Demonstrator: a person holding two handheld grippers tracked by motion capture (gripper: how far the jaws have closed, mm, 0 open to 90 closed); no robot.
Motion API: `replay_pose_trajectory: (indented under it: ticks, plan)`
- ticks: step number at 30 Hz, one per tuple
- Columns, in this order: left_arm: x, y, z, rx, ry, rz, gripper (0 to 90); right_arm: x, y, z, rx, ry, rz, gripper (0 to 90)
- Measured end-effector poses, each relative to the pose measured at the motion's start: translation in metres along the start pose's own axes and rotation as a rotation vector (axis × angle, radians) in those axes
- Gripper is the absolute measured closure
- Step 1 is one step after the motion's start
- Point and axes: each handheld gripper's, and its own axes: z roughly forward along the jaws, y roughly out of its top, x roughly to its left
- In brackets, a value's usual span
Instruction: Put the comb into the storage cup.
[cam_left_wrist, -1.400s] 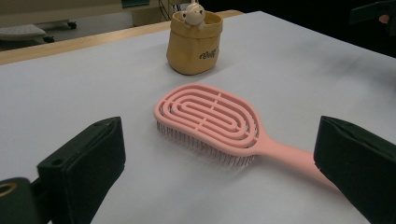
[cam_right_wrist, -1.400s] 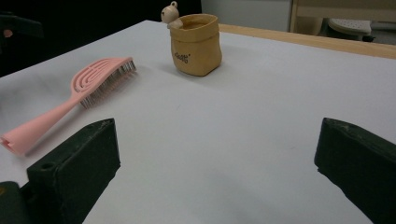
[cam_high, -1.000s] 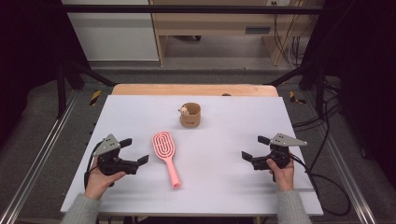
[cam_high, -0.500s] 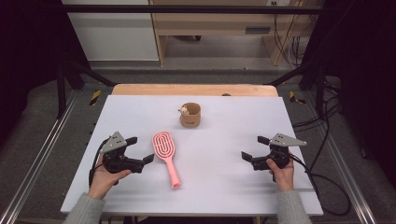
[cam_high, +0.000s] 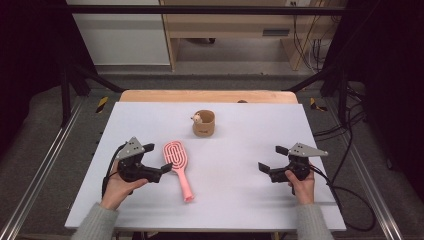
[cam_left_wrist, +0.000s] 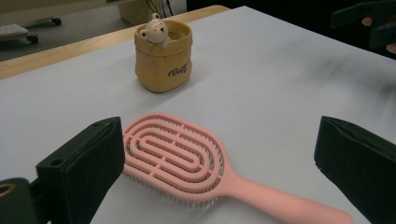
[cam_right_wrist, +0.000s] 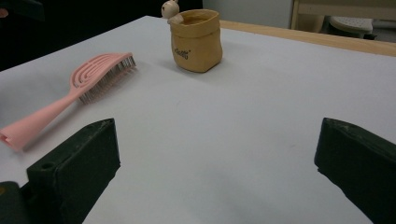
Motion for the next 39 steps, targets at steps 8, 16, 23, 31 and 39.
replay_pose_trajectory:
  ticks: [8, 16, 23, 31, 39]
  plan:
    - [-0.008, 0.002, 0.013, 0.031, -0.016, 0.012, 1.9, 0.0, 0.0, 0.0, 0.001, -0.001, -0.002, 0.4]
    - [-0.016, 0.0, 0.027, 0.067, -0.021, 0.013, 3.4, 0.0, 0.0, 0.0, 0.001, -0.001, -0.003, 0.4]
    - [-0.022, -0.002, 0.035, 0.089, -0.016, 0.026, 6.1, 0.0, 0.0, 0.001, 0.003, 0.0, -0.003, 0.4]
    - [-0.026, -0.005, 0.04, 0.106, 0.01, 0.047, 12.6, 0.0, -0.001, 0.001, 0.006, 0.0, -0.003, 0.4]
    - [-0.028, -0.007, 0.042, 0.121, -0.008, 0.015, 26.6, 0.0, -0.001, 0.001, 0.007, 0.0, -0.003, 0.4]
